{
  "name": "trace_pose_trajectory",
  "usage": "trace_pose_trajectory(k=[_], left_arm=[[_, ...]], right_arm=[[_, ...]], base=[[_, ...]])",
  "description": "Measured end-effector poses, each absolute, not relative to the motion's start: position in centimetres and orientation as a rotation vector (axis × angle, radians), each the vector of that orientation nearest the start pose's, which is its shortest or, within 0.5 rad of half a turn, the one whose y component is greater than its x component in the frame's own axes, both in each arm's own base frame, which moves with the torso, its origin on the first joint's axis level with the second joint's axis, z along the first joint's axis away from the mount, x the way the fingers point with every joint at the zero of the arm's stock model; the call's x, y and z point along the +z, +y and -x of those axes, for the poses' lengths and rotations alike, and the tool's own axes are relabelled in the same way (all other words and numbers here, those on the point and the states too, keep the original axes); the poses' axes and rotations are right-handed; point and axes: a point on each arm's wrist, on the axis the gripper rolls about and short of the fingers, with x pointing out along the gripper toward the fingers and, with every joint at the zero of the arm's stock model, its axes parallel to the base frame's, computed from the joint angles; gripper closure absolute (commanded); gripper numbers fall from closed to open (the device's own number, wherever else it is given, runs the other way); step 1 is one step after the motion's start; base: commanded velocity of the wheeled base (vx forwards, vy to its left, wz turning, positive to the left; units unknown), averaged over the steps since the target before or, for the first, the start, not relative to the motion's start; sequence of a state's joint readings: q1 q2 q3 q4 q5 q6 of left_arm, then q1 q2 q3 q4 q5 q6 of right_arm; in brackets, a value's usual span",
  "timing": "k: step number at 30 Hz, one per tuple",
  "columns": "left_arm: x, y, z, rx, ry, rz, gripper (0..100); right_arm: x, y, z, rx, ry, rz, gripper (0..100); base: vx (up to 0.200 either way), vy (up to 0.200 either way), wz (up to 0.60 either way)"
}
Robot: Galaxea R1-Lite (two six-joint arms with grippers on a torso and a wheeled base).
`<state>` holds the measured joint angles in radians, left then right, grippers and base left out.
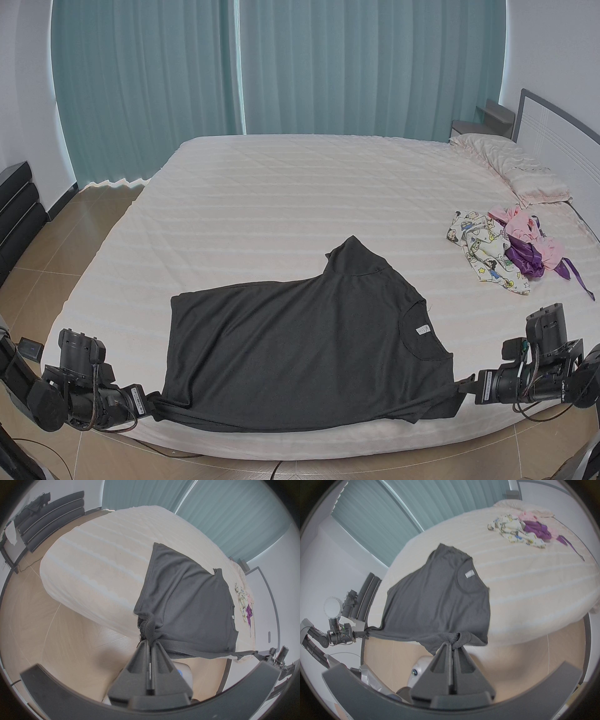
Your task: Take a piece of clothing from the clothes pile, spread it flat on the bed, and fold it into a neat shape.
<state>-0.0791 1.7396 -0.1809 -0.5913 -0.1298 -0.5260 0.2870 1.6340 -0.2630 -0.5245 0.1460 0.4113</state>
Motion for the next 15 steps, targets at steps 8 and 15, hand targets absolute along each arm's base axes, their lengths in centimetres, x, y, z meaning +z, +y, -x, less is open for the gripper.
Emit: trace_pose_trajectory(k=[8,15], left_arm=[[4.5,-1.8,-19.5,0.061,0.963,0.52,100],[5.0,-1.9,-20.4,0.082,0.972,0.56,100]], right_arm=[[9.1,6.6,-21.4,0.237,0.891,-0.316,100],[11.6,7.5,-24.6,0.262,0.841,-0.297,100]], base=[[0.0,0.0,0.0],[0.0,0.0,0.0]])
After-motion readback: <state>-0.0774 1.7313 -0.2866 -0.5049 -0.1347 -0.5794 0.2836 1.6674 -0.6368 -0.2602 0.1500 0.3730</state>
